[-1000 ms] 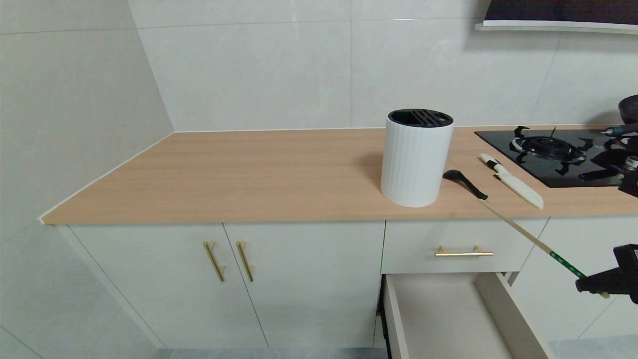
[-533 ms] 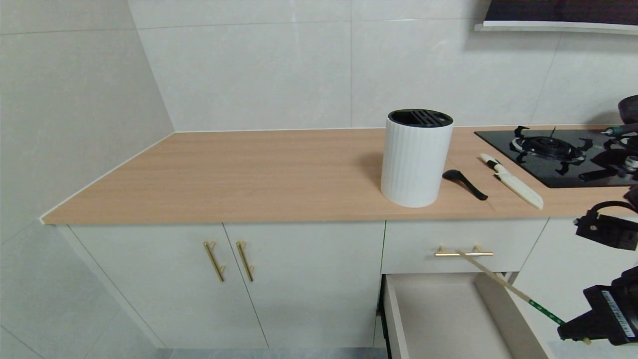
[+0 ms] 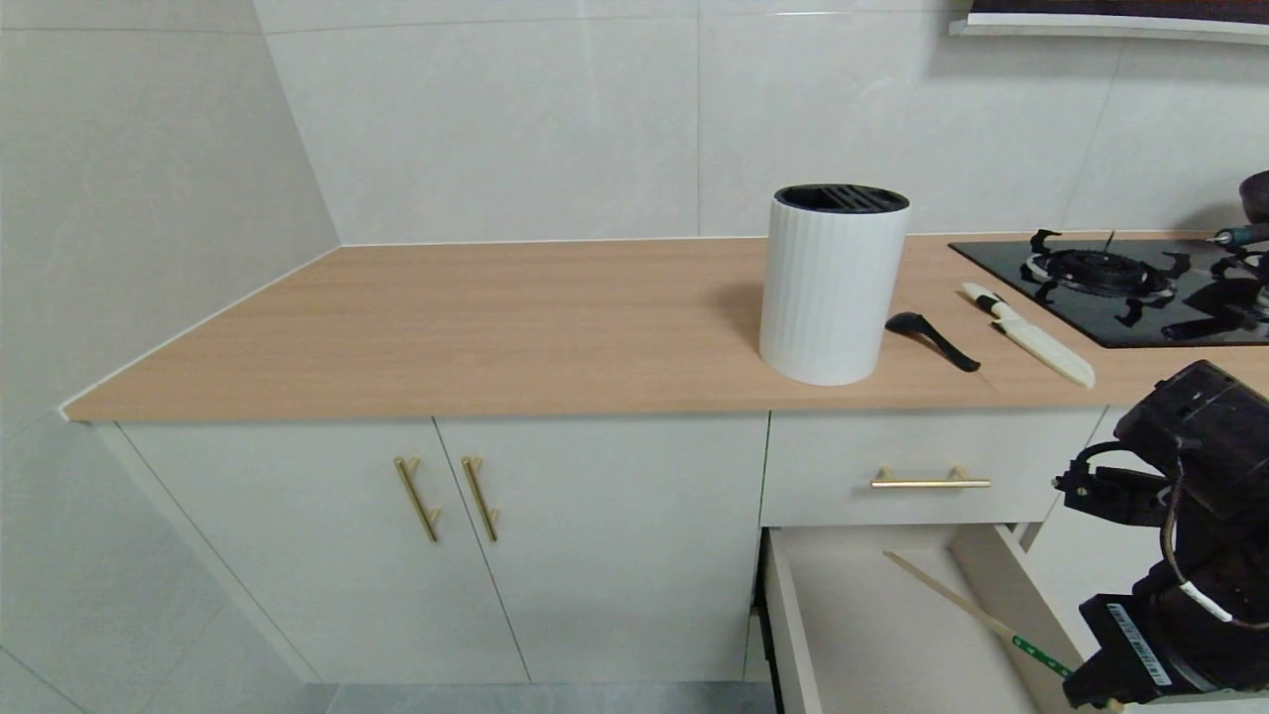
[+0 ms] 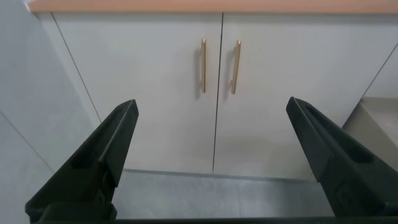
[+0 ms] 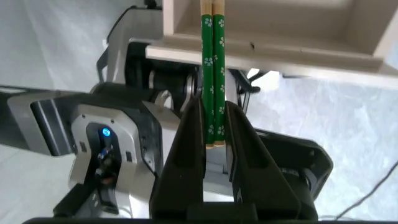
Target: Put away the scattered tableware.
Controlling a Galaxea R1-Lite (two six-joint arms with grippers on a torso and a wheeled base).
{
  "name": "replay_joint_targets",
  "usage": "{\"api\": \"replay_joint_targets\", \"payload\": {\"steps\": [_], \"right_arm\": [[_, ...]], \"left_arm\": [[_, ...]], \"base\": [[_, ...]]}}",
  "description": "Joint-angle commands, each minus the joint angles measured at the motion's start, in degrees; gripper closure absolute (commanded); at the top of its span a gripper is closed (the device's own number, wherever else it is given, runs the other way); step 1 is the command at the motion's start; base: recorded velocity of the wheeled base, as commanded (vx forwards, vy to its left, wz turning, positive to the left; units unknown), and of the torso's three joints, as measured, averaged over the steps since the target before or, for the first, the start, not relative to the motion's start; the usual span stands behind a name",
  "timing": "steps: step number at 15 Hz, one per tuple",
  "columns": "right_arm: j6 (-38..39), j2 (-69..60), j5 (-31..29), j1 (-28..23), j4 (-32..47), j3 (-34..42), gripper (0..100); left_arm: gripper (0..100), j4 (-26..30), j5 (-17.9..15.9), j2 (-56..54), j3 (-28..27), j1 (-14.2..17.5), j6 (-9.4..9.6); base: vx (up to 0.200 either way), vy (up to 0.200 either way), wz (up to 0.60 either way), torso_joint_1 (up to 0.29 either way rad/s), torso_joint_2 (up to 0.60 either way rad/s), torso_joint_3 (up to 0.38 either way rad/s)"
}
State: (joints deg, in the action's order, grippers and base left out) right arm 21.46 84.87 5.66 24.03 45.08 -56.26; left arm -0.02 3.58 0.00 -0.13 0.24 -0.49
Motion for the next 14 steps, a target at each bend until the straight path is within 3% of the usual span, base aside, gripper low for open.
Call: {"api": "replay_joint_targets", "payload": {"steps": [1, 8, 11, 14], "right_arm": [[0.0, 0.9, -0.1, 0.1, -0.9, 0.3, 100], [0.0, 1.0, -1.3, 0.1, -4.3, 1.5, 100], [-0.5, 5.5, -2.0, 0.1, -9.5, -1.2, 100], [-0.5, 9.7, -4.6, 0.1, -9.5, -5.6, 100]], "left_arm": [[0, -0.1, 0.0, 0.0, 0.0, 0.0, -0.04], [0, -0.1, 0.0, 0.0, 0.0, 0.0, -0.04], [0, -0.1, 0.0, 0.0, 0.0, 0.0, -0.04], [0, -0.1, 0.0, 0.0, 0.0, 0.0, -0.04]], "base": [[0.0, 0.0, 0.0, -0.163, 0.47, 0.305], [0.0, 0.0, 0.0, -0.143, 0.47, 0.321], [0.0, 0.0, 0.0, -0.097, 0.45, 0.351], [0.0, 0.0, 0.0, -0.051, 0.44, 0.385]]}}
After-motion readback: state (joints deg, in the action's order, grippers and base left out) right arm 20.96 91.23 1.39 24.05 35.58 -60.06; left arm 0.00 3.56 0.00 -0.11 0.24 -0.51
